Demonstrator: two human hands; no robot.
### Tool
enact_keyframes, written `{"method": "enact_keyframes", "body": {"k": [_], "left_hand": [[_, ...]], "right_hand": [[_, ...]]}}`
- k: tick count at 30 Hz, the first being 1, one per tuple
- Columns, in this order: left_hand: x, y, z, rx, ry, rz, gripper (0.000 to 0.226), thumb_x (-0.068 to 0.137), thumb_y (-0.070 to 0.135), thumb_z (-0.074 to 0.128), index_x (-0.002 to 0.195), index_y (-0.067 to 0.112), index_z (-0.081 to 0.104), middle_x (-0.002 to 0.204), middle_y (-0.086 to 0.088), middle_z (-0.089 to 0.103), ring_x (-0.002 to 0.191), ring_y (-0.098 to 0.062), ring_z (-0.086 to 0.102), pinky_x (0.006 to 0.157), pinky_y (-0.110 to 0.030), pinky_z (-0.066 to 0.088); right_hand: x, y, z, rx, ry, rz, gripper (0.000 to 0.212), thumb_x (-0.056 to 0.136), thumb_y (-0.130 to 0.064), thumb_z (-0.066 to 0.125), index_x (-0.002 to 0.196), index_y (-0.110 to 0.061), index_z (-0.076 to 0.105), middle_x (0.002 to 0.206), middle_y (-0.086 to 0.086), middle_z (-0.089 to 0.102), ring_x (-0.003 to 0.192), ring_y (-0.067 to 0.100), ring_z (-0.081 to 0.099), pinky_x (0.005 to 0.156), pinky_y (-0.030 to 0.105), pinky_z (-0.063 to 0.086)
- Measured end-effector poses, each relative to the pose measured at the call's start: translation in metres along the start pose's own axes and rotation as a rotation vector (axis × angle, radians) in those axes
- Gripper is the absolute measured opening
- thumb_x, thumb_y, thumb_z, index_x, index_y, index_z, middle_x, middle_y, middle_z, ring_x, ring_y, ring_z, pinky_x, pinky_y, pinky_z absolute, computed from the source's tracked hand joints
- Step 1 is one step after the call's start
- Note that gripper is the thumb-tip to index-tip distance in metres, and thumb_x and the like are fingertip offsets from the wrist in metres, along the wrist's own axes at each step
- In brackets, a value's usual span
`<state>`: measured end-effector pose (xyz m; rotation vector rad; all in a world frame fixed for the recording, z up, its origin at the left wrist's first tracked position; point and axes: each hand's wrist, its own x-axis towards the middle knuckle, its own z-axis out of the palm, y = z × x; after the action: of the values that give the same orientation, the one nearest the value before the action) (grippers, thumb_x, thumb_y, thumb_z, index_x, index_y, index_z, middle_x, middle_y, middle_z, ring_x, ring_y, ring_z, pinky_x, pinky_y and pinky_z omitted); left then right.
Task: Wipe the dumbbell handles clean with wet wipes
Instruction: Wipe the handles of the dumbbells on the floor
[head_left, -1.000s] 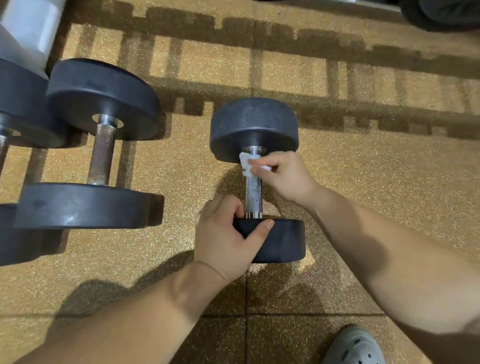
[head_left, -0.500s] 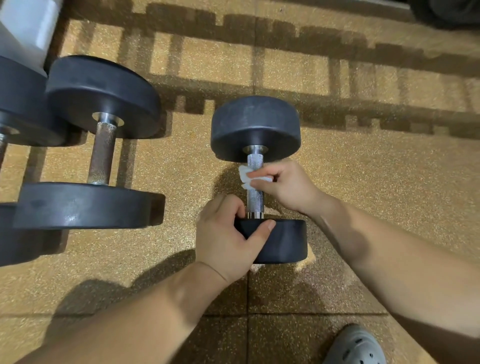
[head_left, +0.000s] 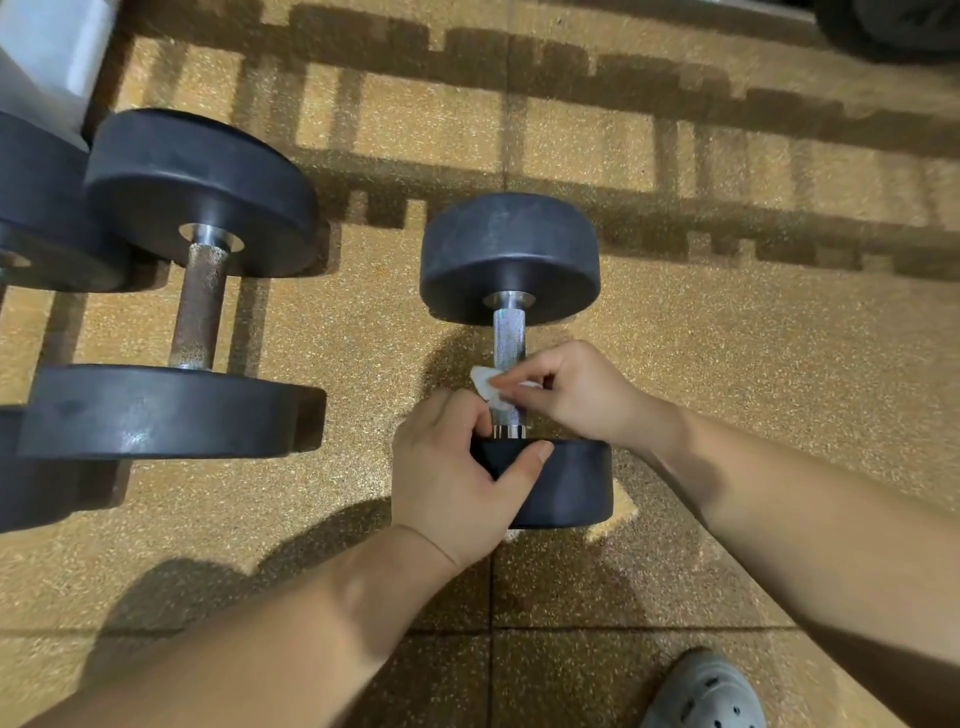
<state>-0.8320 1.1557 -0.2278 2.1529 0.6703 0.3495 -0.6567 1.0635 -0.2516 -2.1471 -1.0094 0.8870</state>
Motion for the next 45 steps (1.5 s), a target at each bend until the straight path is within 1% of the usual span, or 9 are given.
{"method": "enact_keyframes", "body": {"k": [5,8,13,16,20,25,32,39,45], "left_hand": [[0.0,0.009,0.007,0.035,0.006,-0.011,0.045,0.076,0.062,0.06,0.079,0.019,0.046,0.079,0.005,0.044,0.075,-0.02,0.043,0.069,-0.038,0.039],[0.0,0.015,0.01,0.047,-0.014,-0.008,0.042,0.078,0.061,0.059,0.079,0.021,0.046,0.08,0.005,0.046,0.077,-0.021,0.045,0.069,-0.037,0.037],[0.012,0.013,0.003,-0.278,-0.029,-0.148,0.016,0.085,0.032,0.056,0.078,0.02,0.051,0.086,0.009,0.047,0.084,-0.013,0.046,0.072,-0.028,0.034],[0.017,-0.01,-0.003,-0.105,-0.117,-0.088,0.017,0.093,0.029,0.056,0.082,0.017,0.053,0.088,0.009,0.048,0.085,-0.013,0.044,0.073,-0.029,0.035],[0.003,-0.007,0.015,-0.033,-0.167,-0.088,0.037,0.095,0.052,0.033,0.086,0.022,0.051,0.088,0.006,0.049,0.087,-0.02,0.045,0.079,-0.041,0.039],[0.005,0.016,0.034,-0.025,-0.17,-0.046,0.038,0.091,0.056,0.038,0.082,0.021,0.047,0.083,0.008,0.045,0.083,-0.019,0.042,0.075,-0.036,0.035],[0.009,0.019,0.047,-0.093,-0.281,0.113,0.03,0.094,0.049,0.042,0.086,0.021,0.048,0.088,0.007,0.046,0.086,-0.017,0.043,0.074,-0.033,0.035],[0.007,0.027,0.057,-0.091,-0.219,0.15,0.031,0.093,0.045,0.048,0.084,0.015,0.05,0.085,0.004,0.047,0.082,-0.016,0.042,0.072,-0.031,0.032],[0.006,0.025,0.06,-0.116,-0.177,0.187,0.03,0.095,0.042,0.046,0.085,0.015,0.053,0.089,0.01,0.045,0.084,-0.009,0.039,0.077,-0.016,0.029]], "right_hand": [[0.027,-0.006,-0.01,-0.009,0.248,0.008,0.015,0.091,-0.033,0.07,0.102,-0.027,0.08,0.098,-0.01,0.076,0.088,0.001,0.067,0.08,0.028,0.053],[0.028,-0.002,-0.011,-0.023,0.339,0.06,0.017,0.09,-0.03,0.072,0.104,-0.027,0.079,0.102,-0.008,0.074,0.092,0.0,0.064,0.083,0.018,0.048],[-0.003,0.002,-0.024,0.061,-0.03,0.072,0.01,0.086,-0.02,0.077,0.095,-0.019,0.082,0.094,-0.009,0.077,0.089,0.003,0.071,0.085,0.02,0.052],[-0.016,0.007,-0.029,0.095,-0.151,0.105,0.011,0.085,-0.016,0.079,0.095,-0.017,0.082,0.092,-0.01,0.078,0.089,-0.001,0.071,0.089,0.016,0.05],[-0.009,0.008,-0.023,-0.01,0.13,-0.018,0.008,0.086,-0.021,0.077,0.092,-0.021,0.082,0.084,-0.016,0.066,0.079,-0.004,0.061,0.075,0.017,0.044],[-0.006,0.027,-0.031,-0.061,0.353,0.017,0.015,0.085,-0.024,0.076,0.099,-0.026,0.081,0.086,-0.004,0.066,0.08,0.006,0.06,0.074,0.024,0.048],[-0.03,0.038,-0.064,0.013,-0.033,0.082,0.013,0.083,-0.018,0.079,0.096,-0.02,0.082,0.09,-0.01,0.077,0.087,0.003,0.07,0.083,0.022,0.053],[-0.001,0.041,-0.058,-0.14,0.368,0.077,0.015,0.088,-0.028,0.072,0.1,-0.026,0.081,0.077,-0.019,0.059,0.076,0.003,0.058,0.069,0.014,0.037],[-0.033,0.036,-0.07,-0.037,-0.255,0.071,0.008,0.08,-0.017,0.081,0.088,-0.019,0.082,0.087,-0.005,0.077,0.085,0.013,0.071,0.084,0.029,0.052]]}}
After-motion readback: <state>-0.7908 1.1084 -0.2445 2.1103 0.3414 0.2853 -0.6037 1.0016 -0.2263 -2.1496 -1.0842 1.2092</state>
